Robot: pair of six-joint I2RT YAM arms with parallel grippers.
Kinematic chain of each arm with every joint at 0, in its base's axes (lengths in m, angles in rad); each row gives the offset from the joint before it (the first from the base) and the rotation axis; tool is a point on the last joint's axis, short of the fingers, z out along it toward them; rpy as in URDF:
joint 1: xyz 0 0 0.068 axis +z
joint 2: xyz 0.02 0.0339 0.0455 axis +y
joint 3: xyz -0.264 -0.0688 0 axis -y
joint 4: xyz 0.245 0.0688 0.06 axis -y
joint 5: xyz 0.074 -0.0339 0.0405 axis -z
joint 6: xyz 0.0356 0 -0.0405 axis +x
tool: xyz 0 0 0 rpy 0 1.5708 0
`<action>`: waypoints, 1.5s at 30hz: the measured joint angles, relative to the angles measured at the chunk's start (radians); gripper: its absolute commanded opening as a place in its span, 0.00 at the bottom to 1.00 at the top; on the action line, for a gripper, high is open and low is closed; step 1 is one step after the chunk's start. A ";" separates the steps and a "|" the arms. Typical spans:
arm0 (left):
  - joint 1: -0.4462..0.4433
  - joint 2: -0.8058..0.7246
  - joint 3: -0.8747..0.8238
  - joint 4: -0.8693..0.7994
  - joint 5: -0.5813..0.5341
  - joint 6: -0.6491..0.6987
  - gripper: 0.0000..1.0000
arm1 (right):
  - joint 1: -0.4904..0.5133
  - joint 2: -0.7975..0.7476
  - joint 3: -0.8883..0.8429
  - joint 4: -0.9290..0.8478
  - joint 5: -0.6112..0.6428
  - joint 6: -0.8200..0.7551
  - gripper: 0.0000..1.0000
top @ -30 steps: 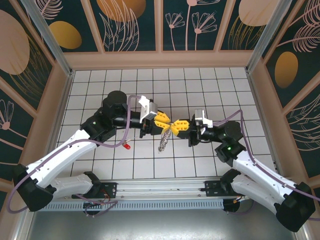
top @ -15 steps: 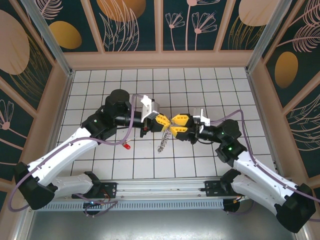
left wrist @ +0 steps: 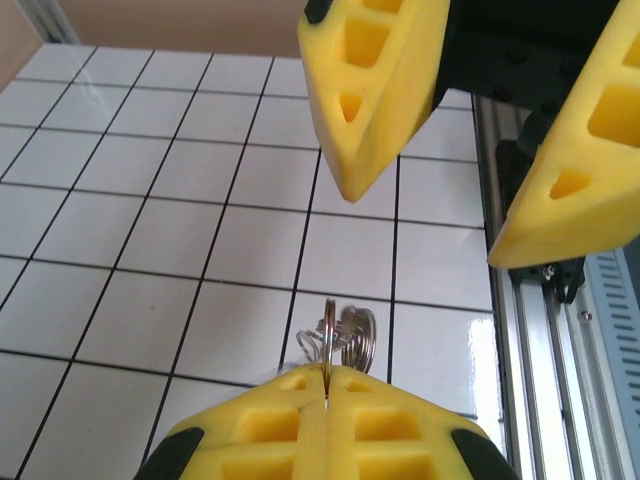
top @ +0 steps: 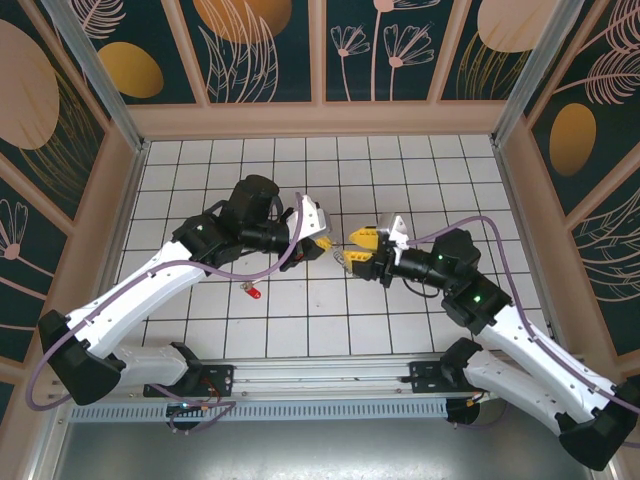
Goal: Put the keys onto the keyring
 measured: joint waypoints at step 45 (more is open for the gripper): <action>0.001 -0.070 -0.098 0.061 0.074 -0.030 0.35 | 0.046 0.102 0.029 -0.053 0.000 -0.112 0.00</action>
